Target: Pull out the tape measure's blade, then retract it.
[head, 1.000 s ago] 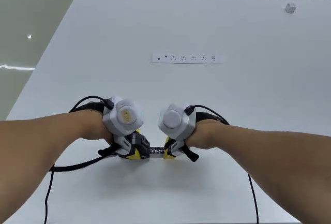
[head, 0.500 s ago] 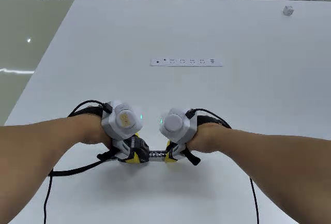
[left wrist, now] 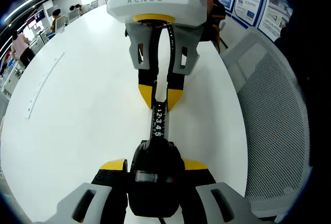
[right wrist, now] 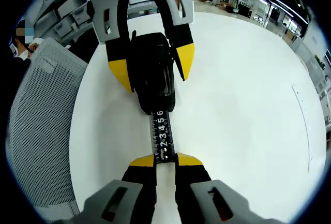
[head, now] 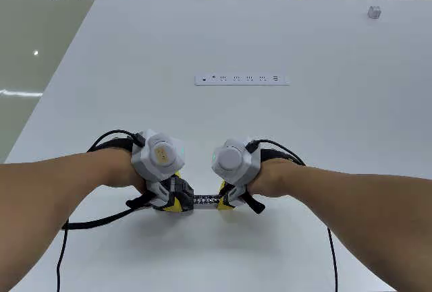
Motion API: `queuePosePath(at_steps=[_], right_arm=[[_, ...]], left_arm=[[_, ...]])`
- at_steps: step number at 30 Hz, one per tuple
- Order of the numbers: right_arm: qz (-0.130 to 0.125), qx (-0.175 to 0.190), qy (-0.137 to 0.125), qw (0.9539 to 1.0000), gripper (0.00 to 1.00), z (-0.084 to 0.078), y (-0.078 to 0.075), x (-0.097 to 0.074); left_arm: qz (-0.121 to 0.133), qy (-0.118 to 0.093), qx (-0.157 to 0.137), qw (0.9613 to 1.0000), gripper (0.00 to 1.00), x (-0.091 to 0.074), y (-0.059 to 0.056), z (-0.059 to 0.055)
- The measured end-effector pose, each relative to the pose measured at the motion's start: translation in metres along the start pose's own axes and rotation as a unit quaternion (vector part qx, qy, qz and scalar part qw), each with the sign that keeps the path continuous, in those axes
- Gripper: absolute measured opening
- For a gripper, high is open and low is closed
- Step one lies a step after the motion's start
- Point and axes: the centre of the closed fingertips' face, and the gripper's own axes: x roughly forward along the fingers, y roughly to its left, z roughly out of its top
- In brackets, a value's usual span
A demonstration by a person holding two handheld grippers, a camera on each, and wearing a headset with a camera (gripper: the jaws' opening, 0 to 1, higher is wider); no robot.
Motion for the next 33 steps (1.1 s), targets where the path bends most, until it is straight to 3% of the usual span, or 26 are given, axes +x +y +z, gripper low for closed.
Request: queuePosePath(at_steps=[33], right_arm=[[0.0,0.002,-0.001,1.0,0.11,-0.012,-0.003,-0.005]], left_arm=[[0.002,-0.001,-0.007,1.0,0.36,0.0,0.001,0.001]])
